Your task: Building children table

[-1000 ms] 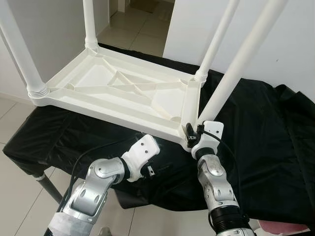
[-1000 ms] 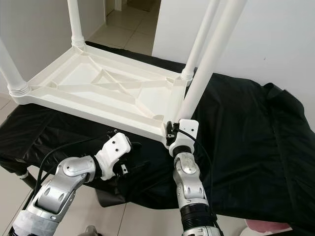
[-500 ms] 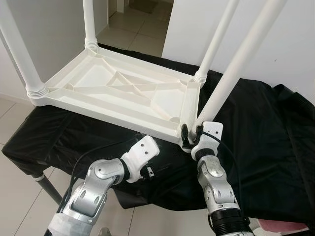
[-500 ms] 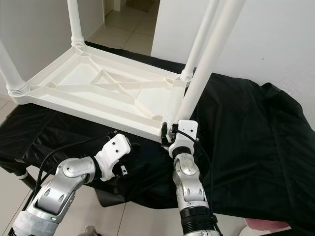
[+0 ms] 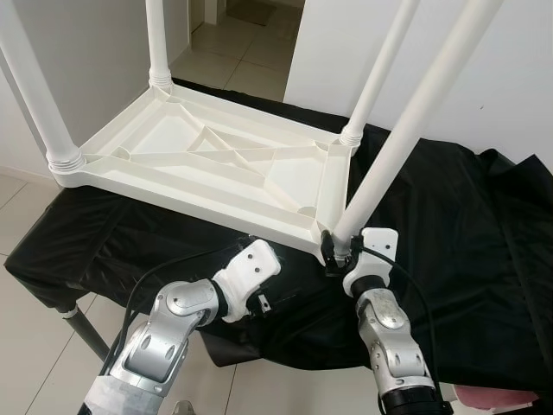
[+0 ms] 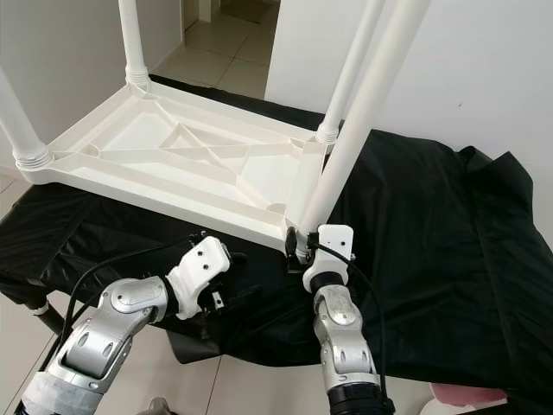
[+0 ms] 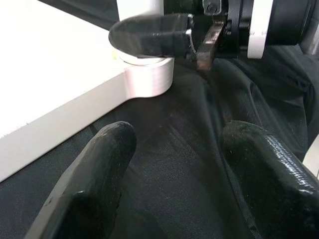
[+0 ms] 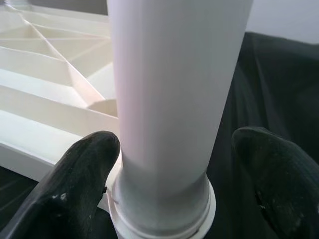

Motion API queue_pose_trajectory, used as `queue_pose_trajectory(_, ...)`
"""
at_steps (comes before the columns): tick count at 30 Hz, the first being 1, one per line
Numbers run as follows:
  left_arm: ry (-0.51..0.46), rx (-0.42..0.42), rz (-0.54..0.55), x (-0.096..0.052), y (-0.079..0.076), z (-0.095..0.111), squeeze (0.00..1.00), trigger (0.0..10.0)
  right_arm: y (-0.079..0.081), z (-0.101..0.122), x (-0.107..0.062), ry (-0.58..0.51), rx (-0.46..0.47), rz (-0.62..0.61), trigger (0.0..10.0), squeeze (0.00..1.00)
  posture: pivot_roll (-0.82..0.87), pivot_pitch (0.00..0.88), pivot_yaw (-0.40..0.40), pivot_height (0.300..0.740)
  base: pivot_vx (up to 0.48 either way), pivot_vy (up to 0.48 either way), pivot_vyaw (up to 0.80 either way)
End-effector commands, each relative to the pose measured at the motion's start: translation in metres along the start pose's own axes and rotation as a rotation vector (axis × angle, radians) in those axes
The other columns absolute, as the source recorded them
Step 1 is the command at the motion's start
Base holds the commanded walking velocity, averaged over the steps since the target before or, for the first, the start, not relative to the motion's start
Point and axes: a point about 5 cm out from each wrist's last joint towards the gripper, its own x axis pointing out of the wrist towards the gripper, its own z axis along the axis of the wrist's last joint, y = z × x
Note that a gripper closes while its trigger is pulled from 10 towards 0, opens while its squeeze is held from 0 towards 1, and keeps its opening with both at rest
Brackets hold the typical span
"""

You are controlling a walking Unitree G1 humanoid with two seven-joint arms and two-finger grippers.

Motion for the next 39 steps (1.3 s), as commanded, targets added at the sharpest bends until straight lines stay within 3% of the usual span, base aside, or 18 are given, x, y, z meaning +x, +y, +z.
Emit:
queue_pose_trajectory(1,-0.018,0.014,0.045,0.003,0.001,0.005,0.00,10.0,-0.008,0.002,-0.002,-0.024,0.000,0.040,10.0,0.00,0.10,0.013,-0.145,0.740,0.000,0.000,0.00)
queue_pose_trajectory(8,-0.018,0.014,0.045,0.004,0.001,0.005,0.00,10.0,-0.013,0.004,0.002,-0.033,-0.002,0.109,10.0,0.00,0.10,0.014,-0.144,0.740,0.000,0.000,0.00)
queue_pose_trajectory(9,-0.018,0.014,0.047,0.003,0.001,0.005,0.00,10.0,-0.017,0.005,0.007,-0.031,-0.008,0.177,10.0,0.00,0.10,0.013,-0.144,0.740,0.000,0.000,0.00)
queue_pose_trajectory(18,-0.018,0.014,0.053,0.002,0.002,0.005,0.00,10.0,-0.027,0.007,0.026,-0.006,-0.068,0.338,10.0,0.00,0.11,0.016,-0.139,0.740,0.000,0.000,0.00)
queue_pose_trajectory(27,-0.019,0.017,0.057,0.003,0.004,0.006,0.00,10.0,-0.020,0.004,0.040,0.045,-0.102,0.494,10.0,0.00,0.11,0.017,-0.135,0.740,0.000,0.000,0.00)
queue_pose_trajectory(28,-0.020,0.017,0.059,0.003,0.005,0.007,0.00,10.0,-0.019,0.003,0.041,0.052,-0.100,0.501,7.8,0.00,0.12,0.018,-0.135,0.740,0.000,0.000,0.00)
queue_pose_trajectory(29,-0.020,0.017,0.059,0.003,0.005,0.007,0.00,10.0,-0.019,0.003,0.041,0.052,-0.100,0.501,7.8,0.00,0.12,0.018,-0.135,0.740,0.000,0.000,0.00)
queue_pose_trajectory(31,-0.019,0.018,0.062,0.002,0.005,0.007,0.00,10.0,-0.017,-0.001,0.043,0.064,-0.106,0.516,0.2,0.00,0.12,0.021,-0.134,0.740,0.000,0.000,0.00)
queue_pose_trajectory(39,-0.018,0.020,0.072,0.001,0.007,0.007,0.00,10.0,-0.017,-0.006,0.046,0.076,-0.094,0.524,0.0,0.00,0.13,0.023,-0.133,0.740,0.000,0.000,0.00)
